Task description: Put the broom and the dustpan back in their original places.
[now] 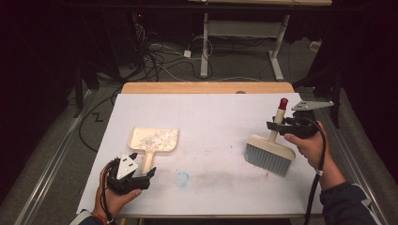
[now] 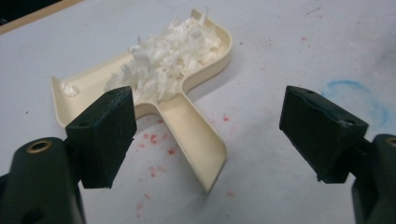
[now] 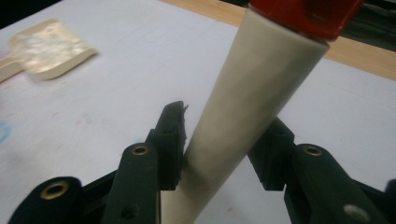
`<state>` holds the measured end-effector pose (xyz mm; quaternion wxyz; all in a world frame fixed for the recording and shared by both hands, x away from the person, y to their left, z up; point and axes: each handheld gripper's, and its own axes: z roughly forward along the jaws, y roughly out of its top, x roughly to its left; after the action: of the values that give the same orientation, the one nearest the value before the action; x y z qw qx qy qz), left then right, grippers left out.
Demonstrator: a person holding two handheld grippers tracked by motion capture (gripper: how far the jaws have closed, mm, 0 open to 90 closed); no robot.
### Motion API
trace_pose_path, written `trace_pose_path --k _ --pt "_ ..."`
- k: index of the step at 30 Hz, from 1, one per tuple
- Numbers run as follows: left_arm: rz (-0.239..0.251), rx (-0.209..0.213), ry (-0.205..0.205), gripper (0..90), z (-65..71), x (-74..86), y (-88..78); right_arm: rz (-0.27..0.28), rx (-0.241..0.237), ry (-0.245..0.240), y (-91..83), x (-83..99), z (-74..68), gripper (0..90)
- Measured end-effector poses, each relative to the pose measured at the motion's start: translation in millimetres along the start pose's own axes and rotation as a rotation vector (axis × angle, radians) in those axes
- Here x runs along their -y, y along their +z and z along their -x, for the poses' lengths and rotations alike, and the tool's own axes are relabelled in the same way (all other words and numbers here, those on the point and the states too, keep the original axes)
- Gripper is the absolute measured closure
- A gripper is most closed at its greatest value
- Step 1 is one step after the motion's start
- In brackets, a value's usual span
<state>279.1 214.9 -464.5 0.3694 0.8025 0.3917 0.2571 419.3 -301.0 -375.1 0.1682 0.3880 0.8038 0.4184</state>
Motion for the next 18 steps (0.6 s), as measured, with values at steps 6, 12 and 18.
trace_pose_path --k 6,12,18 --pt "0.004 0.007 0.033 18.1 5.0 -0.5 1.3 -0.040 0.087 -0.024 31.8 -10.7 5.0 56.0" --pt "0.001 0.027 0.070 17.9 10.0 -0.9 5.8 -0.029 0.141 -0.003 46.2 -13.8 11.4 49.6" --pt "0.003 0.030 0.072 17.9 10.8 -0.5 6.3 0.046 0.213 0.011 55.4 -18.5 14.9 42.6"
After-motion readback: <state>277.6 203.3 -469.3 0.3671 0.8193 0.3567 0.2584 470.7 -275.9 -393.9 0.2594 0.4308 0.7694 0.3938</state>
